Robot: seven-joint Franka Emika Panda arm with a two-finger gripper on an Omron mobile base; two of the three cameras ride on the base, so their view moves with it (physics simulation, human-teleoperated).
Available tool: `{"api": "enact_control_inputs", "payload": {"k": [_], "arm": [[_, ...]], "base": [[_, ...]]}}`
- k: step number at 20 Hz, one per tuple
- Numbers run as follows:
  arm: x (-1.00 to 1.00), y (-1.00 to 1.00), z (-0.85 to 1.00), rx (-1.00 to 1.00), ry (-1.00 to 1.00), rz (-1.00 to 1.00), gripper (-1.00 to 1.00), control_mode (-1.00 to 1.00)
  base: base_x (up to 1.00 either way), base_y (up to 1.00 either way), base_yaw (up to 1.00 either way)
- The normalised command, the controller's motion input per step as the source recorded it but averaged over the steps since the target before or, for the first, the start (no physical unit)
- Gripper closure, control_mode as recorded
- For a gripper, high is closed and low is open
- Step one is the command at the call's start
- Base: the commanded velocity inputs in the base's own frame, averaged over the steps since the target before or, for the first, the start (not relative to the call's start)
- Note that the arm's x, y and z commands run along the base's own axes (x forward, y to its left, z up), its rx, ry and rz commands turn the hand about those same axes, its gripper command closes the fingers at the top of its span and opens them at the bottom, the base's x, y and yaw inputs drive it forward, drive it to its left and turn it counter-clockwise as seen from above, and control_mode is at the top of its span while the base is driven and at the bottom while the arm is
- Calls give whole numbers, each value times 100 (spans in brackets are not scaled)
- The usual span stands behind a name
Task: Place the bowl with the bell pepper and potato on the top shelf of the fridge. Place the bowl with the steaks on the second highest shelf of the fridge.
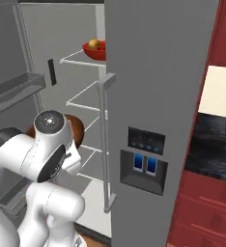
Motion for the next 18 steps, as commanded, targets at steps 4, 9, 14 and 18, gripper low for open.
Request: {"api": "enact_control_inputs", "payload": {"k": [4,9,14,18], "arm": [[0,0,0,0,0,0,100,100],[0,0,0,0,0,0,100,100],[0,0,0,0,0,0,100,100],[0,0,0,0,0,0,100,100]], "base": [[60,44,-25],[22,-3,-14],[58,1,-12],[36,14,-7]]}}
